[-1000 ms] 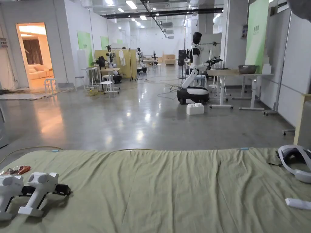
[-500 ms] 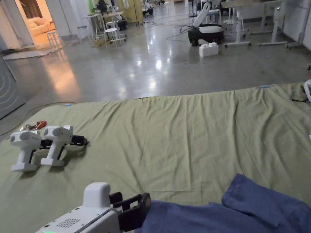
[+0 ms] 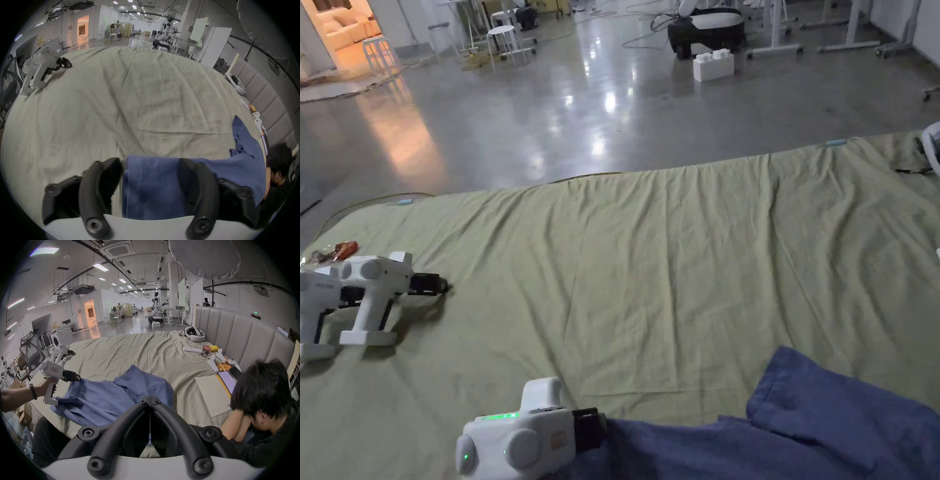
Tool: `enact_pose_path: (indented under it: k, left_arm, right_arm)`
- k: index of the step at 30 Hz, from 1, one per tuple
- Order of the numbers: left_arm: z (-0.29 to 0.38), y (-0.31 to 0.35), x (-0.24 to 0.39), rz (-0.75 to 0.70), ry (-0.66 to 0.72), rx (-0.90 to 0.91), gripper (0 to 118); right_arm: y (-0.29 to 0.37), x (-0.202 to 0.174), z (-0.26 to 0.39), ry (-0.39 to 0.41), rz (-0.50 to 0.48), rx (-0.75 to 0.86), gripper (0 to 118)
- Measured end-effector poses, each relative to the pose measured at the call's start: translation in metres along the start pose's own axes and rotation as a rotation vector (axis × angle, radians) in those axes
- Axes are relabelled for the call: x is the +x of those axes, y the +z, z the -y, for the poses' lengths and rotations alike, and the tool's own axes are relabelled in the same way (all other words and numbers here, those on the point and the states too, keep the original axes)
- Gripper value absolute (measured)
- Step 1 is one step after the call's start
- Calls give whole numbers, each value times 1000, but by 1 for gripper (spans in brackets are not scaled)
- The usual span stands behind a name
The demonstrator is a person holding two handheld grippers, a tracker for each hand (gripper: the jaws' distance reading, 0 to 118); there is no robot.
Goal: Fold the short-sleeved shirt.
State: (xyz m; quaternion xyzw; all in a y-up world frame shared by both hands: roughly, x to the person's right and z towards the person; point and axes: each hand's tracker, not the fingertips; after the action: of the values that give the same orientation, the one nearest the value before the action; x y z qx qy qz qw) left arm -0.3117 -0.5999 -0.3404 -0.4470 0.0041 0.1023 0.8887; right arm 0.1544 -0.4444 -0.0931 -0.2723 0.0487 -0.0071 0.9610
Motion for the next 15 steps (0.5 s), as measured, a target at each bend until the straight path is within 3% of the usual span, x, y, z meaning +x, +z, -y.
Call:
enact_pose_path:
  k: [4,6,9,14,15]
  left_arm:
    - [8,-6,6,-58,-5,-45,42]
    - [8,4,7,-68,-20,-46,21]
    - [4,3,16,-103,-42,-71,12]
    - [6,-12,31,-176,-172,-139,11]
    - [5,-13,30,-177,-191,-115,11]
  right_arm:
    - [-5,3,4,-2,6,-19,3]
    - [-10,4,6,-5,-1,-34,3]
    - [-23,5,3,-8,-1,-63,3]
    - [-60,18,-24,34,-9,-102,4]
    - [-71,22,-30,40,-21,-122,17]
